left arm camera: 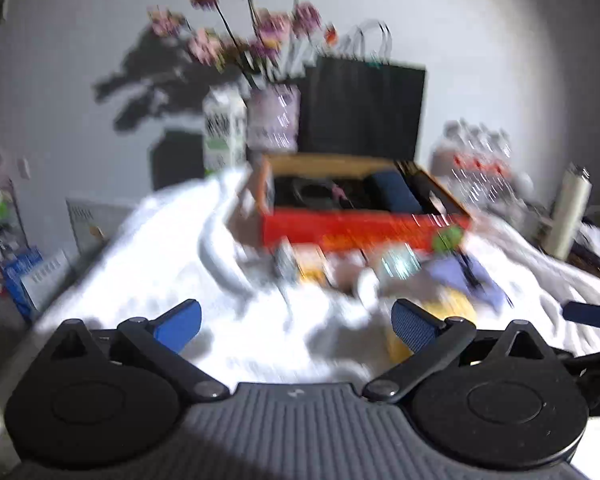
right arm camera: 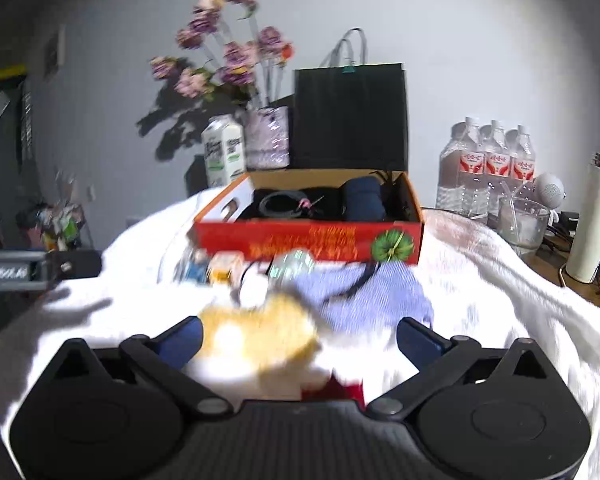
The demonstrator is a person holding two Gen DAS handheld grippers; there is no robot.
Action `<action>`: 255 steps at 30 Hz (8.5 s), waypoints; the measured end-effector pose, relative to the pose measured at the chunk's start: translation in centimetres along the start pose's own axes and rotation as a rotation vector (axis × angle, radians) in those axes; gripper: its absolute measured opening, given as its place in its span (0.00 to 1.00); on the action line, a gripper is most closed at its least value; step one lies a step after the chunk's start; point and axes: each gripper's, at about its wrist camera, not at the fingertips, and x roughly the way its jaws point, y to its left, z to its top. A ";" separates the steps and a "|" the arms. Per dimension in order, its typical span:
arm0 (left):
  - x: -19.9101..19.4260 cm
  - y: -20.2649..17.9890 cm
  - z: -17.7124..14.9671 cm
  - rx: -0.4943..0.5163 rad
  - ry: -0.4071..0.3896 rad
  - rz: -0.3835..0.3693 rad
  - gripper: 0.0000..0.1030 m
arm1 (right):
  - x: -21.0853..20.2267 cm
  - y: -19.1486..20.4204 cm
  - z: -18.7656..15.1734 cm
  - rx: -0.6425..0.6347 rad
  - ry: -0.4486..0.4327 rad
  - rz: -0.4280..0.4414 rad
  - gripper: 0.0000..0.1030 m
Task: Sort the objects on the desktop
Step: 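Withdraw both open tools from the box back over the pile, then grasp the red rose with the right tool while the left tool grasps the plush sheep, then lower the rose and plush sheep into the orange box while both tools open, then withdraw both open tools from the box back over the pile, then grasp the white tissue with the left tool, carry it into the box, open, then withdraw both open tools from the box back over the pile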
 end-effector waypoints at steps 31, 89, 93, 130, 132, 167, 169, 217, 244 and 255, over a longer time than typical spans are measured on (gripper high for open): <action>8.7 -8.7 -3.2 0.012 0.230 -0.119 0.62 | 5.1 -2.5 -4.4 -0.202 0.104 -0.001 0.64; 38.0 0.5 19.5 0.144 0.321 0.081 0.70 | 40.7 -8.0 21.2 0.051 0.304 0.056 0.42; 36.8 1.1 20.1 0.150 0.306 0.058 0.77 | 42.0 -7.2 21.5 0.030 0.308 0.090 0.60; -1.7 -3.7 0.8 0.068 0.005 0.102 1.00 | 1.6 -2.1 2.1 -0.009 0.015 -0.053 1.00; -2.2 -3.7 -0.5 0.074 -0.037 0.117 1.00 | 0.9 -1.9 0.3 -0.010 0.006 -0.053 1.00; 4.6 -4.5 -2.2 0.018 0.010 0.023 0.98 | 3.1 -3.3 -2.2 -0.027 -0.013 -0.060 0.93; 5.8 -5.0 -1.3 0.033 0.017 -0.009 0.93 | 3.7 -3.7 -1.1 -0.025 -0.029 -0.057 0.93; 5.1 -1.4 11.2 -0.011 -0.019 -0.147 0.19 | -2.0 -2.6 13.2 -0.069 -0.273 0.105 0.01; 30.7 -0.9 15.2 0.056 0.282 -0.059 0.76 | 35.8 -5.7 16.1 -0.061 0.408 0.000 0.25; 23.1 -0.9 17.4 0.033 0.188 0.106 1.00 | 25.6 -5.6 19.5 0.014 0.253 -0.025 0.78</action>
